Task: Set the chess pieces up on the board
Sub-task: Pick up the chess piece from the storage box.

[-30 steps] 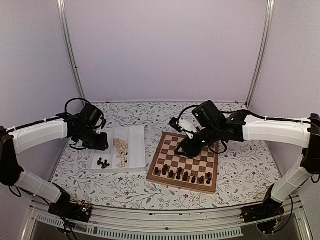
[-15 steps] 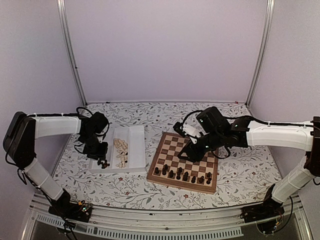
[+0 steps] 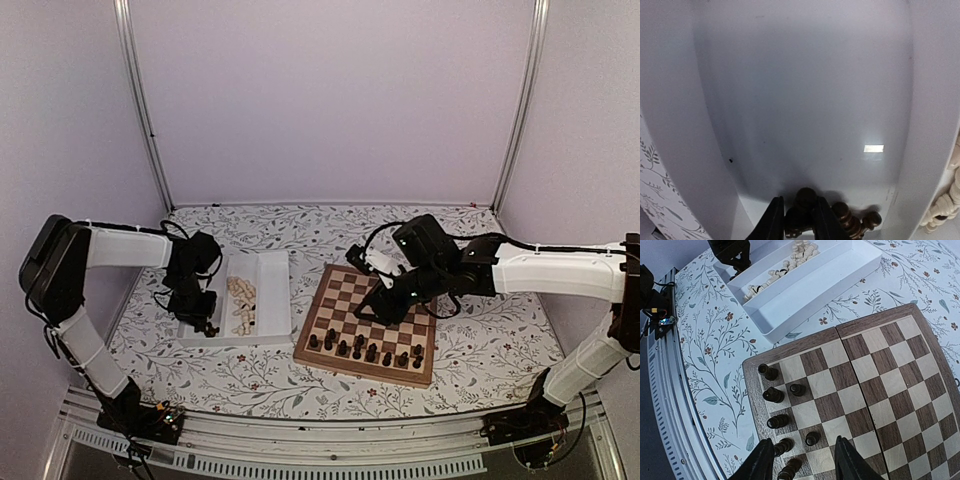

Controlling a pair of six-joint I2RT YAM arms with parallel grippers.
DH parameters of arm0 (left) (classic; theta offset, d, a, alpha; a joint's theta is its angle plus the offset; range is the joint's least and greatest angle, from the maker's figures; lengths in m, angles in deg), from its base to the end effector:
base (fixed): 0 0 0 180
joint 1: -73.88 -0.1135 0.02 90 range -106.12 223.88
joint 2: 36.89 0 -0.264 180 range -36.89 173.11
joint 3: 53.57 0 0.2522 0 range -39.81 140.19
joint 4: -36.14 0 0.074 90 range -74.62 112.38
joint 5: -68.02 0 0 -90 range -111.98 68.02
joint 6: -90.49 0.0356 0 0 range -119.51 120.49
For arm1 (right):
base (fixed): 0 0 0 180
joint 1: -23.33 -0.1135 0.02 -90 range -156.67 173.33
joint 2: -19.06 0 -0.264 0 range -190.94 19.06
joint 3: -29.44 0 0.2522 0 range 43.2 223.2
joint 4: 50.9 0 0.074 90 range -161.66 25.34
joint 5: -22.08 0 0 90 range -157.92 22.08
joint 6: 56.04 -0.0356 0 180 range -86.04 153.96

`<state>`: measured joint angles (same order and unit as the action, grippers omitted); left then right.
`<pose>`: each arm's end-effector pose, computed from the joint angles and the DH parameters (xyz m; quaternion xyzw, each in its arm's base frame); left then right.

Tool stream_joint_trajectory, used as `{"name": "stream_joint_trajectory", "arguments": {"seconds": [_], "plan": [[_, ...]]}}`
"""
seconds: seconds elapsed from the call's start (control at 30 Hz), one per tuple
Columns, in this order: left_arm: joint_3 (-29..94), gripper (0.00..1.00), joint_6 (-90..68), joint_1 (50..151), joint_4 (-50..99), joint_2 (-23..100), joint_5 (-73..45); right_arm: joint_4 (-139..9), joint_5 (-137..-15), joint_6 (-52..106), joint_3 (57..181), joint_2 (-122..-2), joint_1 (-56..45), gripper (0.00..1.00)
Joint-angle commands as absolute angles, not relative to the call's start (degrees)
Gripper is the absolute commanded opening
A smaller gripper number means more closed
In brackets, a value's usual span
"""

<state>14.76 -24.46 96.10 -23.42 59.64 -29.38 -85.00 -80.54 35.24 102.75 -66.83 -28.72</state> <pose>0.2578 -0.1003 0.1474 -0.0250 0.9974 0.0513 0.0437 0.1918 0.2586 0.2428 -0.4508 0.8073 0.2496 0.2877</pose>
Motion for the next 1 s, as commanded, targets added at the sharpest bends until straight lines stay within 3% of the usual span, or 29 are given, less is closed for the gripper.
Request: {"name": "stream_joint_trajectory", "arguments": {"seconds": [0.0, 0.2, 0.3, 0.67, 0.8, 0.97], "plan": [[15.6, 0.23, -24.1, 95.4, -23.1, 60.7, -30.3, -83.6, -81.6, 34.6, 102.3, -67.0, -28.9, 0.44], [15.7, 0.21, -23.4, 95.5, -23.6, 62.9, -28.8, -83.7, -82.3, 34.5, 102.9, -67.7, -28.8, 0.44], [16.3, 0.15, -23.0, 95.5, -23.9, 62.4, -27.9, -83.8, -82.1, 34.5, 103.2, -67.7, -28.8, 0.43], [16.9, 0.06, -20.5, 95.6, -17.8, 43.7, -31.6, -83.5, -81.9, 34.2, 105.5, -69.2, -28.8, 0.44], [13.4, 0.05, -19.5, 95.6, -12.0, 39.3, -26.5, -83.4, -82.3, 34.2, 106.5, -70.1, -28.8, 0.43], [7.0, 0.01, -13.5, 99.4, 3.2, 33.4, -9.1, -82.0, -82.8, 34.2, 107.1, -70.1, -28.6, 0.44]]}}
